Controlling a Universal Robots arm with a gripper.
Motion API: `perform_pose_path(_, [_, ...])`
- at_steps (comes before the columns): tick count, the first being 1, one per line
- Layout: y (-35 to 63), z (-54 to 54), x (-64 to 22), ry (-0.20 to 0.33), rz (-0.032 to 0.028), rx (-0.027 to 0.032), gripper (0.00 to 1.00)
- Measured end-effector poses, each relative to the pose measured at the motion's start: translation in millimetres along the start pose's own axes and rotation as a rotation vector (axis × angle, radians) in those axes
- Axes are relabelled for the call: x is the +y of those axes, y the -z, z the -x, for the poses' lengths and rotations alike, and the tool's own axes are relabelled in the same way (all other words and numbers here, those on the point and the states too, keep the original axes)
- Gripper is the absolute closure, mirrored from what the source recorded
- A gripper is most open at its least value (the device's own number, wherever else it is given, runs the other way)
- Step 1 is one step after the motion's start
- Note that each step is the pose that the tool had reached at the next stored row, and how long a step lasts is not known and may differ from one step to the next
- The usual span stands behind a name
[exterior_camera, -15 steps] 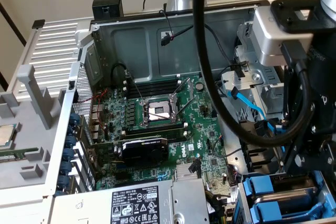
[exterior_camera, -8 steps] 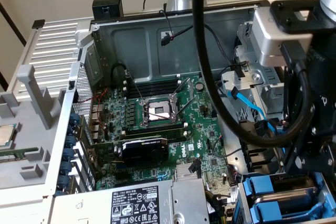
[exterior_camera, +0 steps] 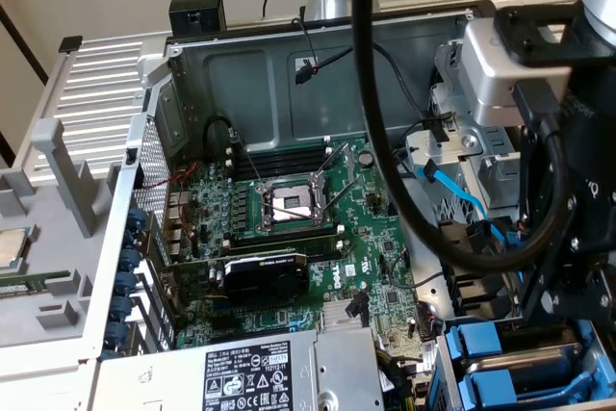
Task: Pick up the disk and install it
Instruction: 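Insert the first disk wire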
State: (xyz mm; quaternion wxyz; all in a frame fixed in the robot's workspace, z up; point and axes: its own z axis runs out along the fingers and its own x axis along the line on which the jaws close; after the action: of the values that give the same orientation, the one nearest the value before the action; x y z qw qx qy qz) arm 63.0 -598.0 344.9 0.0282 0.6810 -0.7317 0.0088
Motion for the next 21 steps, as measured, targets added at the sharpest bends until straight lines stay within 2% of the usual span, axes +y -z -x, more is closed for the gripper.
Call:
perform_pose_path(4, [-1.4,1.3,0.1,0.000,-0.0013,0.0003,0.83])
perform_pose_path(21, [-4.0,4.5,2.0,-0.001,-0.0103,0.0110,0.83])
